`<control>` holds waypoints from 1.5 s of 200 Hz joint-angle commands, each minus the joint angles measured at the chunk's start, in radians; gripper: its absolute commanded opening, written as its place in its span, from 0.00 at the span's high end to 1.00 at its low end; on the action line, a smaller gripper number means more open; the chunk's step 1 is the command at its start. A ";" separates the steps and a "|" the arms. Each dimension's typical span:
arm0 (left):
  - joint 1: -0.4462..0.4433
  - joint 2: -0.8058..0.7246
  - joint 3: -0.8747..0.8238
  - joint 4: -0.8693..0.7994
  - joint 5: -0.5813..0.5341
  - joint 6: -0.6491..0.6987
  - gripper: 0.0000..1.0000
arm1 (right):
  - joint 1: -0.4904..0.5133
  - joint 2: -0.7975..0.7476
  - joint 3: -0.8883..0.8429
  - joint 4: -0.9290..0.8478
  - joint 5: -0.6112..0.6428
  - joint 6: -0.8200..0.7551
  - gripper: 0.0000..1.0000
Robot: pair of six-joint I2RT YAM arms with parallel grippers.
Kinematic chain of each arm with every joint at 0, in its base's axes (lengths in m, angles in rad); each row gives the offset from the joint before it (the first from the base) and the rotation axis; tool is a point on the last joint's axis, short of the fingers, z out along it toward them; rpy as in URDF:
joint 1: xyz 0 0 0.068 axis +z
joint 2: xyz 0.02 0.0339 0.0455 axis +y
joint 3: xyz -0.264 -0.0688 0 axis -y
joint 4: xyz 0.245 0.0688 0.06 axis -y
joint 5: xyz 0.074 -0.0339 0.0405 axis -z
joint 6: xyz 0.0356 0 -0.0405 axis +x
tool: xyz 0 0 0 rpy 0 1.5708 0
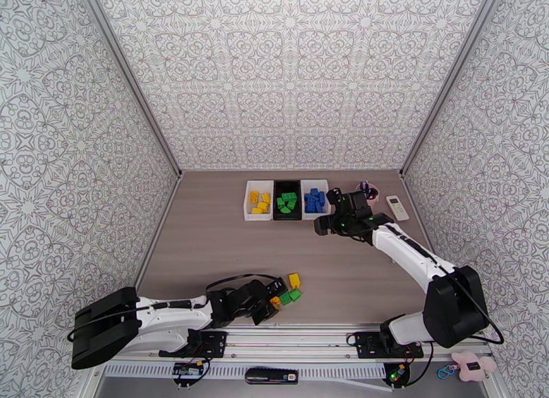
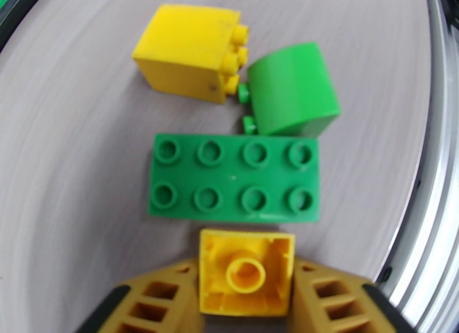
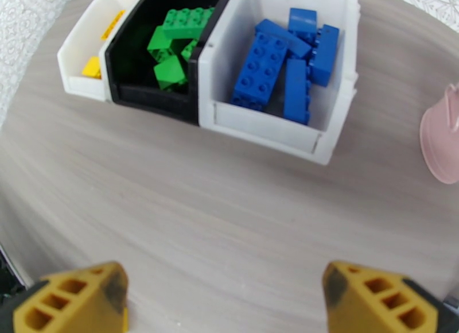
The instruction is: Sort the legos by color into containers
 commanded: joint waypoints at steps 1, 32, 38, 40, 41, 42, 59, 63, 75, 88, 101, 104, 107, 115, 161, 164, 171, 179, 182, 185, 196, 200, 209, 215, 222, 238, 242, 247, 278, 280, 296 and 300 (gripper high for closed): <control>-0.007 -0.031 -0.009 -0.001 -0.011 -0.020 0.65 | 0.006 0.004 0.025 -0.009 0.005 0.018 0.07; -0.007 -0.106 0.006 -0.055 -0.080 -0.053 0.70 | 0.007 -0.007 0.013 -0.010 -0.015 0.024 0.07; -0.005 -0.127 0.005 -0.060 -0.094 -0.061 0.70 | 0.008 -0.010 0.011 -0.010 -0.016 0.026 0.07; -0.005 -0.134 0.004 -0.061 -0.098 -0.065 0.70 | 0.008 -0.010 0.011 -0.010 -0.017 0.026 0.07; -0.005 -0.138 0.003 -0.061 -0.099 -0.065 0.70 | 0.008 -0.010 0.010 -0.011 -0.017 0.027 0.07; -0.005 -0.141 0.003 -0.061 -0.102 -0.066 0.70 | 0.008 -0.011 0.009 -0.012 -0.017 0.027 0.07; 0.008 -0.194 -0.002 -0.073 -0.130 -0.092 0.71 | 0.012 -0.012 0.004 -0.011 -0.025 0.032 0.07; 0.013 -0.207 0.000 -0.078 -0.136 -0.096 0.71 | 0.013 -0.012 0.004 -0.010 -0.026 0.033 0.07; 0.033 -0.240 0.015 -0.095 -0.158 -0.115 0.71 | 0.017 -0.011 0.004 -0.010 -0.033 0.036 0.07; 0.084 -0.264 0.046 -0.125 -0.156 -0.132 0.71 | 0.026 -0.006 0.006 -0.009 -0.038 0.033 0.07; 0.149 -0.270 0.091 -0.146 -0.160 -0.145 0.72 | 0.037 0.000 0.012 -0.009 -0.040 0.033 0.07; 0.166 -0.270 0.100 -0.149 -0.161 -0.146 0.72 | 0.040 0.002 0.015 -0.009 -0.040 0.033 0.07; 0.180 -0.267 0.111 -0.152 -0.161 -0.149 0.72 | 0.042 0.004 0.017 -0.010 -0.041 0.033 0.07; 0.220 -0.260 0.139 -0.155 -0.160 -0.154 0.73 | 0.053 0.008 0.023 -0.012 -0.042 0.031 0.07; 0.450 -0.118 0.355 -0.210 -0.183 -0.221 0.73 | 0.117 0.030 0.044 -0.021 -0.042 0.028 0.07; 0.463 -0.102 0.368 -0.212 -0.188 -0.225 0.73 | 0.122 0.031 0.044 -0.021 -0.040 0.030 0.07; 0.484 -0.072 0.402 -0.218 -0.198 -0.234 0.73 | 0.133 0.032 0.044 -0.025 -0.034 0.035 0.07; 0.514 -0.035 0.441 -0.221 -0.200 -0.240 0.73 | 0.146 0.031 0.046 -0.029 -0.027 0.043 0.07; 0.524 -0.020 0.454 -0.223 -0.200 -0.242 0.73 | 0.149 0.029 0.046 -0.032 -0.023 0.048 0.07; 0.533 -0.006 0.469 -0.225 -0.198 -0.243 0.73 | 0.156 0.027 0.047 -0.034 -0.020 0.051 0.07; 0.566 0.049 0.529 -0.244 -0.186 -0.242 0.73 | 0.176 0.018 0.046 -0.040 -0.004 0.069 0.07; 0.578 0.069 0.549 -0.248 -0.181 -0.242 0.72 | 0.183 0.015 0.044 -0.042 0.002 0.075 0.07; 0.600 0.116 0.591 -0.250 -0.171 -0.236 0.72 | 0.197 0.010 0.040 -0.045 0.014 0.090 0.06; 0.615 0.150 0.619 -0.246 -0.159 -0.231 0.72 | 0.206 0.007 0.037 -0.049 0.020 0.098 0.07; 0.633 0.190 0.650 -0.245 -0.145 -0.225 0.72 | 0.218 0.004 0.035 -0.054 0.028 0.106 0.06; 0.666 0.283 0.740 -0.264 -0.116 -0.215 0.72 | 0.239 0.002 0.027 -0.061 0.044 0.128 0.07; 0.673 0.305 0.761 -0.270 -0.110 -0.214 0.72 | 0.243 0.000 0.028 -0.064 0.046 0.132 0.06; 0.685 0.333 0.787 -0.279 -0.105 -0.216 0.72 | 0.249 0.001 0.028 -0.065 0.051 0.137 0.06; 0.733 0.485 0.916 -0.278 -0.067 -0.202 0.72 | 0.269 0.013 0.033 -0.075 0.072 0.153 0.06; 0.736 0.493 0.926 -0.276 -0.065 -0.200 0.72 | 0.269 0.014 0.034 -0.075 0.072 0.153 0.06; 0.760 0.568 0.992 -0.267 -0.045 -0.196 0.72 | 0.275 0.029 0.044 -0.080 0.080 0.154 0.06; 0.766 0.584 1.009 -0.268 -0.040 -0.195 0.72 | 0.276 0.032 0.047 -0.081 0.082 0.155 0.06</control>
